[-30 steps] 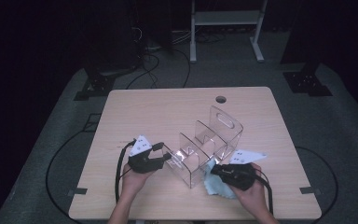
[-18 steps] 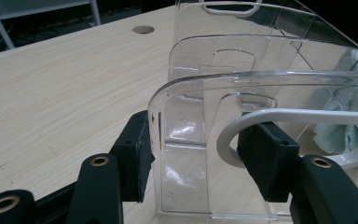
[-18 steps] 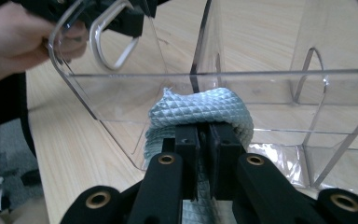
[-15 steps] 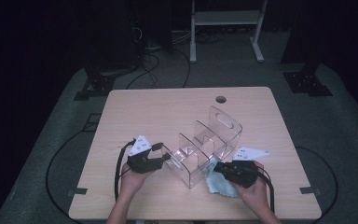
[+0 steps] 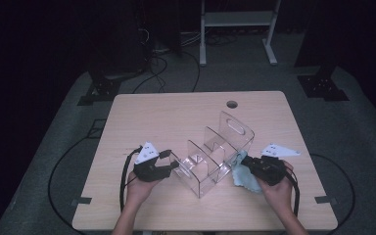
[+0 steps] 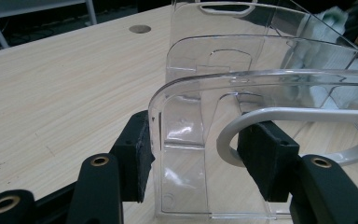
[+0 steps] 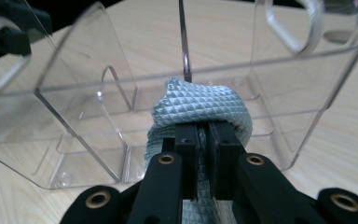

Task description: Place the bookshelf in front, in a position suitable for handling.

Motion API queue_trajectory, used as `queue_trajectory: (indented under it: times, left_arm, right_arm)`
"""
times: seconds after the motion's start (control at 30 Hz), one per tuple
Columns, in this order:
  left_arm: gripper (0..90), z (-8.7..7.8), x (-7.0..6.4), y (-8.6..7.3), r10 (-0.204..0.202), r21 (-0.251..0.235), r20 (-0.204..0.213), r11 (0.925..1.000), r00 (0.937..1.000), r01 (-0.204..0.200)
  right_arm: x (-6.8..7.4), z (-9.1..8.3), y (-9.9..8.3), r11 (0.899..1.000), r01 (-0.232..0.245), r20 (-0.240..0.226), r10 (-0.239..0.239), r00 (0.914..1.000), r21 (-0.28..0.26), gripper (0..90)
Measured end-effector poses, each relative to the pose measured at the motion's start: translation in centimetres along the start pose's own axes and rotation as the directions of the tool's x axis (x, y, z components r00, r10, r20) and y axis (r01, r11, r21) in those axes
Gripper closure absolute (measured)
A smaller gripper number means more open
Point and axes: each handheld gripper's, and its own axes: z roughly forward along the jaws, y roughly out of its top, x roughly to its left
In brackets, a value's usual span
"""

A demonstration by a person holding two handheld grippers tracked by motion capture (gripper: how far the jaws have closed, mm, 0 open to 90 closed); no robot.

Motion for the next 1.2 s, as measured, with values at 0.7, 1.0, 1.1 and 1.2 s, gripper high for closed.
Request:
queue_trajectory:
  times: [0.7,1.0,1.1,1.2]
  left_arm:
    - [46.2,0.0,0.0,-0.1,0.002,-0.004,-0.001,1.0000,1.0000,-0.002]
    - [46.2,0.0,0.0,-0.1,0.002,-0.004,-0.001,1.0000,1.0000,-0.002]
    - [46.2,0.0,0.0,-0.1,-0.001,-0.006,-0.002,1.0000,1.0000,0.001]
    - [46.3,0.0,0.0,-0.1,-0.004,-0.006,-0.002,1.0000,1.0000,0.004]
  right_arm:
    - [-0.5,2.9,-2.4,0.994,-0.009,-0.001,0.009,1.0000,0.105,83.5]
    - [-0.4,2.4,-2.0,0.998,-0.004,-0.006,0.005,1.0000,0.070,83.5]
    - [-0.5,3.1,-2.7,0.994,-0.010,-0.004,0.010,0.9999,0.105,83.4]
    - [-0.5,3.5,-2.9,0.993,-0.010,-0.001,0.010,0.9999,0.121,83.4]
